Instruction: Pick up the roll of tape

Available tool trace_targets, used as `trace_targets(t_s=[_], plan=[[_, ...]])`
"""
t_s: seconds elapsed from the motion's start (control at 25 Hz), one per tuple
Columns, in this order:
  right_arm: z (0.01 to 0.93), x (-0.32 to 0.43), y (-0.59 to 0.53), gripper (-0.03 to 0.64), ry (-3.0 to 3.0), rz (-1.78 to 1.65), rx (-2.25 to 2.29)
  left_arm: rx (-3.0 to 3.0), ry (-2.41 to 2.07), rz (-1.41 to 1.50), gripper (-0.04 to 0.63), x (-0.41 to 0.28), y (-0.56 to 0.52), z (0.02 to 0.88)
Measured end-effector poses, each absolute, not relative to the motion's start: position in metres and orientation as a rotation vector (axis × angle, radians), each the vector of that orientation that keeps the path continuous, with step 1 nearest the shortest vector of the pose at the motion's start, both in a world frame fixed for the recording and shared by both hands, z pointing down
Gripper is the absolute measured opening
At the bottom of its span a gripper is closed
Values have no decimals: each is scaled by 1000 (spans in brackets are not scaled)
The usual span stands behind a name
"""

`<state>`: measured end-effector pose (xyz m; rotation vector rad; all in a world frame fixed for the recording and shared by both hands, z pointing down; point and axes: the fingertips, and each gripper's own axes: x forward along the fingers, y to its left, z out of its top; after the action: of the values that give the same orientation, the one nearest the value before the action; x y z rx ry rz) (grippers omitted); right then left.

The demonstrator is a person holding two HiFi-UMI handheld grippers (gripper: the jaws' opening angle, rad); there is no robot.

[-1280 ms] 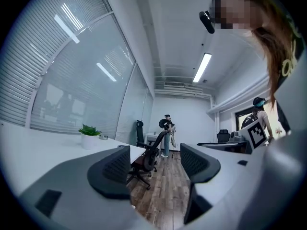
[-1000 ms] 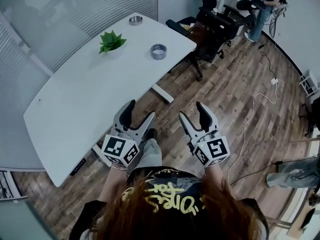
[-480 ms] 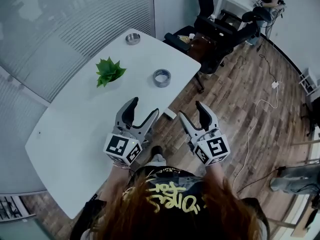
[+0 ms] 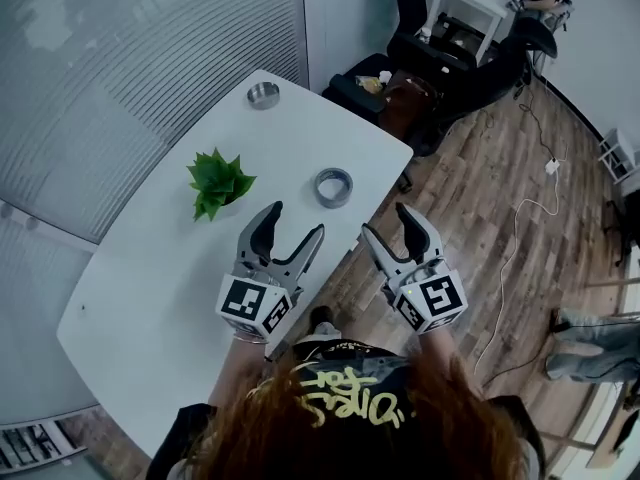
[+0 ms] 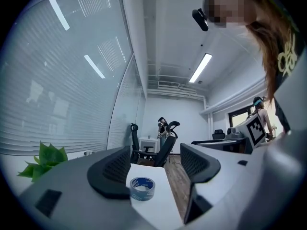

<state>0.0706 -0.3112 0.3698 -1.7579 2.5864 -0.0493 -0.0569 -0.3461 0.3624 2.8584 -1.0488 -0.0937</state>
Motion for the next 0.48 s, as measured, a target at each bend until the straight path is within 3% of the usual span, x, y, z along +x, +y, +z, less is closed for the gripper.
trace_targets(t_s=[0.48], plan=[[376,81,-357,264,2619,-63,-1682,2826,-998,-35,324,-36,-387,387]])
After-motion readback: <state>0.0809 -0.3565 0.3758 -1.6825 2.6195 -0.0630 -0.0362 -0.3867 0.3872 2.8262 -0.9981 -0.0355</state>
